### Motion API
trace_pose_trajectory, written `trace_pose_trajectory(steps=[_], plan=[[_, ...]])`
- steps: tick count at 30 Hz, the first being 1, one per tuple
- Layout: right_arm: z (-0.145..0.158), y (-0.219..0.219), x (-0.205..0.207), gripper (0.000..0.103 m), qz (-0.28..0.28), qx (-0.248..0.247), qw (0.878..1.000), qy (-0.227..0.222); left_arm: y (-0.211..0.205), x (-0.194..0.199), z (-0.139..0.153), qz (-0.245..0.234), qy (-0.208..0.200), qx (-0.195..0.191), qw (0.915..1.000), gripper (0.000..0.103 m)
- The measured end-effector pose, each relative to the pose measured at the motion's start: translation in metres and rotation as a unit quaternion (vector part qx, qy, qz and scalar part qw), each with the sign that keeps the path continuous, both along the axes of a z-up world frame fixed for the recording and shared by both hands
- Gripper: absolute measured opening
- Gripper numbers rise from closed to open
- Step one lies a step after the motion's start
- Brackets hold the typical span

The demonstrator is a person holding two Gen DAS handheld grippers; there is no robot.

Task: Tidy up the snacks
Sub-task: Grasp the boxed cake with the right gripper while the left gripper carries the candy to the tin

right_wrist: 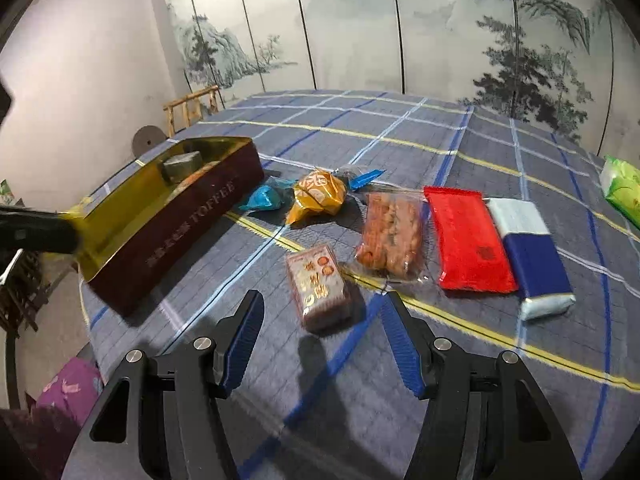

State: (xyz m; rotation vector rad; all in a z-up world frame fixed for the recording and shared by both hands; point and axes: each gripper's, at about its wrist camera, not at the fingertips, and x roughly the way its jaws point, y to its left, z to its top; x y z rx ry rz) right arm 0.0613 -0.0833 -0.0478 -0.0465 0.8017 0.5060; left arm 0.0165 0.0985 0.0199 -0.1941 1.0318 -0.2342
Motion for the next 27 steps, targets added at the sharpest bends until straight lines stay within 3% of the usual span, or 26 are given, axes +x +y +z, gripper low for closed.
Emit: trace_pose_trajectory(steps=[10, 12, 14, 17, 27], plan=[[-0.015, 0.024, 0.019, 0.06, 0.01, -0.037, 0.999, 0.035, 0.018, -0.003, 0.004, 0.011, -0.004, -0.009, 0.9999, 0.02], [-0.015, 0.026, 0.019, 0.052, 0.009, -0.043, 0.999, 0.032, 0.021, -0.003, 0.003, 0.014, -0.004, -0.008, 0.9999, 0.02], [-0.014, 0.024, 0.021, 0.031, -0.002, -0.045, 0.998, 0.033, 0.022, -0.002, 0.003, 0.018, -0.003, -0.01, 0.9998, 0.02], [-0.014, 0.019, 0.017, 0.031, -0.009, -0.023, 0.999, 0.039, 0.027, -0.002, 0.004, 0.024, -0.005, -0.012, 0.9996, 0.02], [-0.01, 0.018, -0.001, 0.031, -0.004, -0.026, 1.0, 0.014, 0.059, 0.0, 0.007, 0.056, -0.022, 0.007, 0.9982, 0.02]])
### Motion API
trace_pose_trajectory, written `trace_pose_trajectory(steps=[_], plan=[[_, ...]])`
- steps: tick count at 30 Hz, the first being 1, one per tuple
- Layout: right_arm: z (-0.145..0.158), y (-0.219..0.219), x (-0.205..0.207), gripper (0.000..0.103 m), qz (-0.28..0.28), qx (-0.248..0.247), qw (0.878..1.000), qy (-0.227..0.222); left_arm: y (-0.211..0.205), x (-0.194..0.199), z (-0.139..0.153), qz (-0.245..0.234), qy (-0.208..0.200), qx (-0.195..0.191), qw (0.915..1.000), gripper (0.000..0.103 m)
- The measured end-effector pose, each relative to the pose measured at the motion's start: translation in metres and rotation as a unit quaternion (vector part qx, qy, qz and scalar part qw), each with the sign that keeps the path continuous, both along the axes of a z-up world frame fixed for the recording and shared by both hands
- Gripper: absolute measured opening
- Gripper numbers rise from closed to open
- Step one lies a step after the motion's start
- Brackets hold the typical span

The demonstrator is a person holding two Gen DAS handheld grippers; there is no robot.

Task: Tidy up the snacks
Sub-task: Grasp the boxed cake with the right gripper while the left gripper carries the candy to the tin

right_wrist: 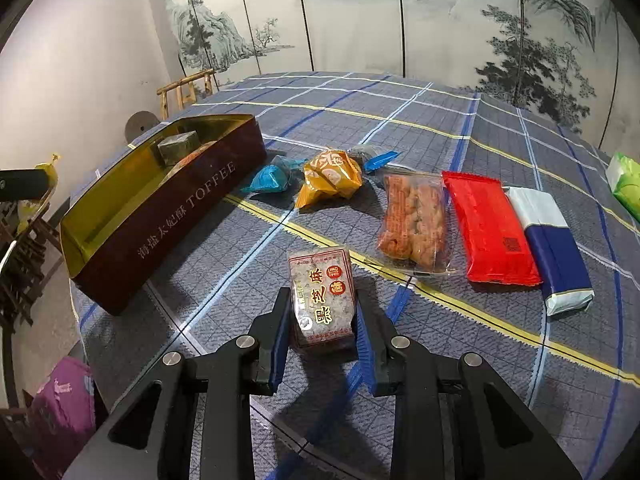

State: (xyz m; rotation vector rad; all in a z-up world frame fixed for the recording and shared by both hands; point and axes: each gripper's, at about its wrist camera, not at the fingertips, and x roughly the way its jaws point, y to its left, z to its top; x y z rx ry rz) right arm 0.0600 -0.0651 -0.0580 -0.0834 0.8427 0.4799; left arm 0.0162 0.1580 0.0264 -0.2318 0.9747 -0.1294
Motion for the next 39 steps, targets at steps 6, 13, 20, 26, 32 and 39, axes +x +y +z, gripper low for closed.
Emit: trace_pose_trajectory(steps=[6, 13, 20, 26, 32, 39], plan=[[0.0, 0.004, -0.003, 0.031, 0.007, -0.005, 1.0, -0.007, 0.023, 0.011, -0.009, 0.02, -0.003, 0.023, 0.9995, 0.02], [0.001, 0.004, -0.004, 0.031, 0.009, -0.002, 1.0, -0.004, 0.039, 0.027, -0.027, 0.032, 0.003, 0.058, 0.9978, 0.02], [0.0, 0.004, -0.002, 0.031, 0.008, -0.005, 1.0, -0.001, 0.043, 0.038, -0.034, 0.031, -0.01, 0.088, 0.9955, 0.02], [-0.002, 0.004, -0.002, 0.031, 0.006, -0.005, 1.0, 0.002, 0.042, 0.047, -0.036, 0.025, -0.02, 0.119, 0.9924, 0.02], [-0.003, 0.005, -0.001, 0.031, 0.007, -0.009, 1.0, 0.004, 0.041, 0.055, -0.038, 0.019, -0.026, 0.139, 0.9898, 0.02], [-0.004, 0.005, -0.001, 0.031, 0.007, -0.009, 1.0, 0.006, 0.043, 0.069, -0.044, 0.018, -0.025, 0.158, 0.9869, 0.02]])
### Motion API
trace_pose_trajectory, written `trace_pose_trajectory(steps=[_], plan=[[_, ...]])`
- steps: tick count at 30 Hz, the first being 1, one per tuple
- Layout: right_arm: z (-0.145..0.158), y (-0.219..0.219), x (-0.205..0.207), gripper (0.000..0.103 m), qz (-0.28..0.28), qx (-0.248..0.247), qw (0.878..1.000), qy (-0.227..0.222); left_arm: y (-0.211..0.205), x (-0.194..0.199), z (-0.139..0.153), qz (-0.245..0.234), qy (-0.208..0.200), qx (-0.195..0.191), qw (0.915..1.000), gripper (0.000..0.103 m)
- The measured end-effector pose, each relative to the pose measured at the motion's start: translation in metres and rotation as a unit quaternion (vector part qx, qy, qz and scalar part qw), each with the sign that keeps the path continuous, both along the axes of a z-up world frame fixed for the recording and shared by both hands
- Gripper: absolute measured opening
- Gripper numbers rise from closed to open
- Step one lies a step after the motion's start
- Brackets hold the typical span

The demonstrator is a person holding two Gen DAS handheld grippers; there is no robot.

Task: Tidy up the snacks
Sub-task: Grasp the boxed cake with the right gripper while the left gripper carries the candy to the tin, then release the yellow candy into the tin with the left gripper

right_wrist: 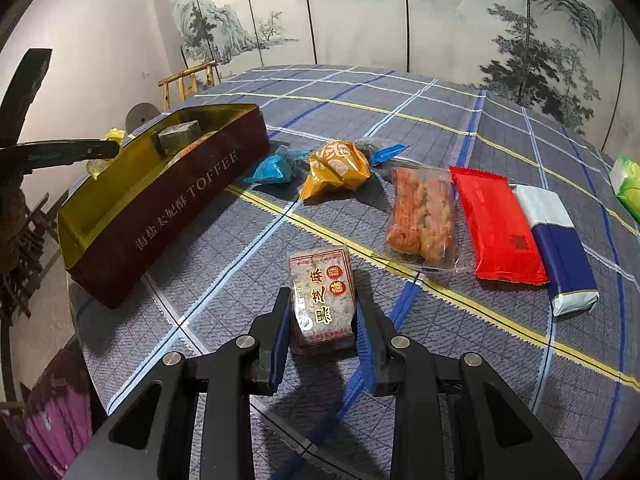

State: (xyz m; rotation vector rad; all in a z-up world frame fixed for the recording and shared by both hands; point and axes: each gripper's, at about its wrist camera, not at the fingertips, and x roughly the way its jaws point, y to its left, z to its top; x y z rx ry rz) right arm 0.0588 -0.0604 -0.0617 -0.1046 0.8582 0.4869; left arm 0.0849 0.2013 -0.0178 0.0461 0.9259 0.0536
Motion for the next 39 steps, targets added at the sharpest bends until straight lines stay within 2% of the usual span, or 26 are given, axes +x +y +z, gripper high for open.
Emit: trace_pose_trajectory(steps=[16, 19, 28, 29, 31, 33, 36, 39], plan=[[0.0, 0.0, 0.0, 0.031, 0.0, 0.0, 1.0, 0.001, 0.007, 0.027, -0.017, 0.008, 0.015, 0.023, 0.9996, 0.021], [0.0, 0.0, 0.0, 0.031, 0.0, 0.0, 1.0, 0.001, 0.009, 0.029, -0.019, 0.013, 0.016, 0.027, 0.9994, 0.024], [0.001, 0.0, 0.0, 0.031, 0.0, -0.001, 1.0, 0.001, 0.01, 0.03, -0.021, 0.022, 0.013, 0.039, 0.9989, 0.025], [0.001, 0.0, 0.001, 0.031, 0.0, -0.001, 1.0, 0.001, 0.01, 0.029, -0.02, 0.024, 0.012, 0.04, 0.9988, 0.026], [0.001, 0.0, 0.001, 0.031, 0.0, -0.001, 1.0, 0.001, 0.01, 0.019, -0.014, 0.032, 0.0, 0.046, 0.9984, 0.038], [0.001, -0.001, 0.001, 0.031, 0.0, 0.0, 1.0, 0.001, 0.011, 0.006, -0.007, 0.039, -0.018, 0.043, 0.9982, 0.045], [0.0, 0.0, 0.001, 0.031, 0.0, 0.001, 1.0, 0.002, 0.015, -0.019, 0.005, 0.049, -0.037, 0.025, 0.9978, 0.05], [-0.001, 0.0, 0.0, 0.031, 0.001, 0.001, 1.0, 0.005, 0.02, -0.04, 0.01, 0.06, -0.039, -0.003, 0.9974, 0.052]])
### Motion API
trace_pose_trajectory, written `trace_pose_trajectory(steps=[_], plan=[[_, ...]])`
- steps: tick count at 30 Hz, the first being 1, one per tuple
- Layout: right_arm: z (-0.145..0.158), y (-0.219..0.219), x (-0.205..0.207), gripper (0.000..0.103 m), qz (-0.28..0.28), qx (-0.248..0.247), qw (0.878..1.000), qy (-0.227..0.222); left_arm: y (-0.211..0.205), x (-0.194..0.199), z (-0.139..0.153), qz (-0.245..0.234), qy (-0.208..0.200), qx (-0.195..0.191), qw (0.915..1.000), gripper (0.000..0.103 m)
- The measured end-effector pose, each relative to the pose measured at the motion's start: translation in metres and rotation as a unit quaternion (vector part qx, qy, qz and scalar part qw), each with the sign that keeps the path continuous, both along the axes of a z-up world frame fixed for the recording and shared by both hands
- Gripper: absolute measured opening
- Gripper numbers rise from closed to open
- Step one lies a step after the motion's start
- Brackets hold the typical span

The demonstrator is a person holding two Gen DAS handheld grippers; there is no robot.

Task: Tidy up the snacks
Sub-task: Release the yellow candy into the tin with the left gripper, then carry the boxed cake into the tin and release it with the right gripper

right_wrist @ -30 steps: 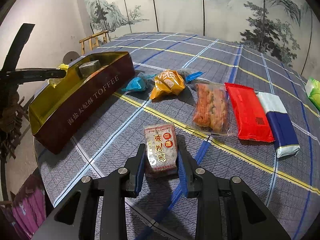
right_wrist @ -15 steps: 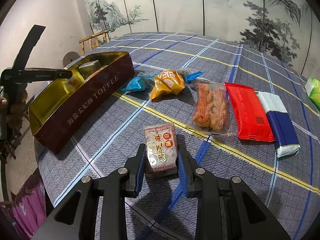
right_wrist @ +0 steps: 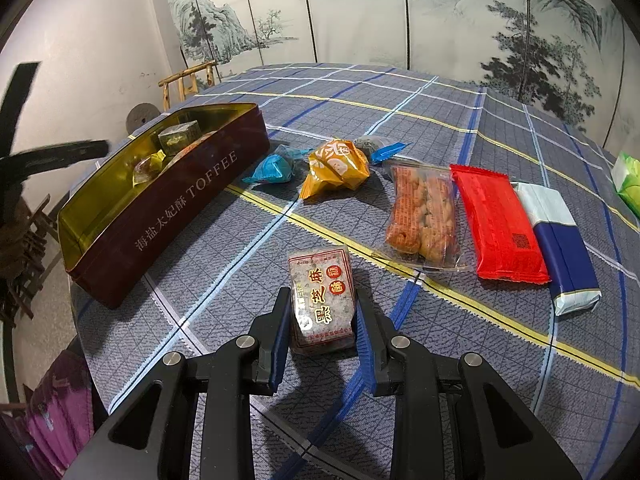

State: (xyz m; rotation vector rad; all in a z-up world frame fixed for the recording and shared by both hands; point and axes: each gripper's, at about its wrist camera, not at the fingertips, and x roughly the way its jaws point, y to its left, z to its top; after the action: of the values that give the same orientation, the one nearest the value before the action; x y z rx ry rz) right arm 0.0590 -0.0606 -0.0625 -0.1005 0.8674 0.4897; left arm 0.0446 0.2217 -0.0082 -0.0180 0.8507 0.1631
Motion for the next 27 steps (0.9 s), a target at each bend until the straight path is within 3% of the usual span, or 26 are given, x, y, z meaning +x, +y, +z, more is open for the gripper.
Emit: trace_pose_trajectory(steps=[8, 15, 27], plan=[[0.012, -0.003, -0.008, 0.031, -0.011, 0.029, 0.999, 0.01, -0.008, -0.046, 0.008, -0.003, -0.002, -0.028, 0.9996, 0.057], [0.037, 0.007, -0.017, 0.031, -0.003, 0.068, 0.998, 0.005, -0.011, -0.064, 0.015, -0.01, -0.007, -0.047, 0.9988, 0.062], [0.078, 0.101, 0.0, 0.031, 0.088, 0.113, 0.99, 0.007, 0.015, -0.077, 0.007, 0.029, 0.008, -0.081, 0.9963, 0.067]])
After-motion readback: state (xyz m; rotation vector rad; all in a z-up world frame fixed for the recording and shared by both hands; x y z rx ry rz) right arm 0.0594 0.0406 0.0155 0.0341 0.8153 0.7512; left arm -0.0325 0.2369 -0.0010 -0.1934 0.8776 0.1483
